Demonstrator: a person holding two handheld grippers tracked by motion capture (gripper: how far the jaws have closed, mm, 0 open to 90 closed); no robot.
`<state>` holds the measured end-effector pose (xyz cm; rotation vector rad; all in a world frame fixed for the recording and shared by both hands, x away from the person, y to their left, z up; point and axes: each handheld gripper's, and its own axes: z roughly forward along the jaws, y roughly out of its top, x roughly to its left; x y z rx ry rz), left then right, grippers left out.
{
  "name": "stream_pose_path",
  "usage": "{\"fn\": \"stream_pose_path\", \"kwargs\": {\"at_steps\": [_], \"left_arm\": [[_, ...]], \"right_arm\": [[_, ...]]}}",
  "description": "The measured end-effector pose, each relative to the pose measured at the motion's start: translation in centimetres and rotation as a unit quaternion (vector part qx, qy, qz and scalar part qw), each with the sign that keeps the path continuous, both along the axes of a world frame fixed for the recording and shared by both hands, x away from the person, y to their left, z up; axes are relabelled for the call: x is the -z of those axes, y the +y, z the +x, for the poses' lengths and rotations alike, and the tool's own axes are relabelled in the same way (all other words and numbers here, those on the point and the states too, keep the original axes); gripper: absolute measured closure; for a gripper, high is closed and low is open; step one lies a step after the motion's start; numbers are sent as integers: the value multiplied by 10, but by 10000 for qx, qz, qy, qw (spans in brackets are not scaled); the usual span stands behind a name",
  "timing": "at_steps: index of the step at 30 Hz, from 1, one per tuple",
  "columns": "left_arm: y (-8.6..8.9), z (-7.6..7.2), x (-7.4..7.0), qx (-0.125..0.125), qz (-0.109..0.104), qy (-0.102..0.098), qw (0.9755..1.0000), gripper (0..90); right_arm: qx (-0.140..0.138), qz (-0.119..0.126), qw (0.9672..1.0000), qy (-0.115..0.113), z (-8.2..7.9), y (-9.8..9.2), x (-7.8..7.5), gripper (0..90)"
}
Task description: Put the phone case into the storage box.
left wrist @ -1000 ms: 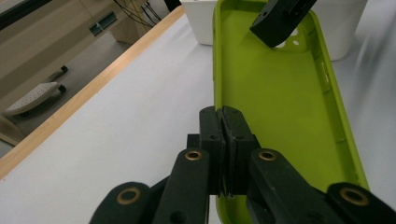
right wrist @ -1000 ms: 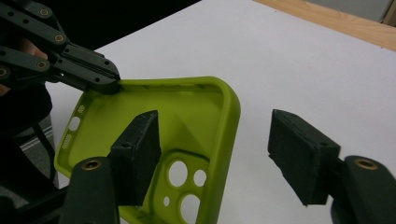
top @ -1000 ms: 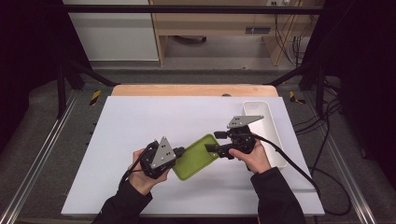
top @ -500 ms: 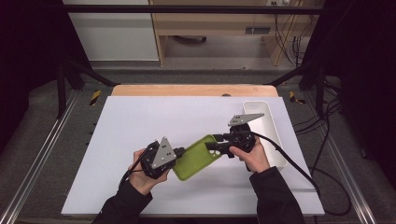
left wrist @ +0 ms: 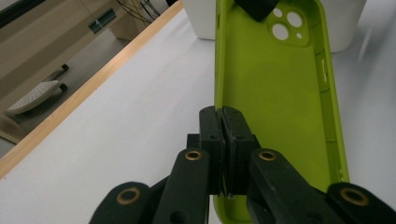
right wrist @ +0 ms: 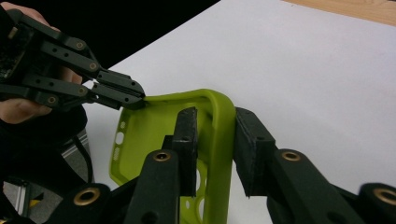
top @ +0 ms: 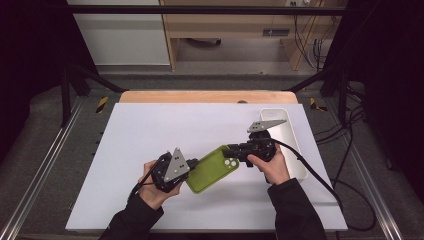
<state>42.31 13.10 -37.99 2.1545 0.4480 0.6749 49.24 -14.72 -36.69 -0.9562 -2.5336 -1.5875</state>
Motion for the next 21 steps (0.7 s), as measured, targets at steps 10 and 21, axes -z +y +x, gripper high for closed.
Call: {"fn": "stream_pose_path", "kwargs": {"at_steps": [10, 21], "left_arm": [[-4, 2, 7, -4, 177, 23, 9998, 879], [-6, 1, 9, 8, 177, 79, 9998, 874]], "right_arm": [[-59, 1, 10000, 54, -2, -1, -1, 782], [-49, -17, 10000, 2, -3, -2, -2, 788]]}}
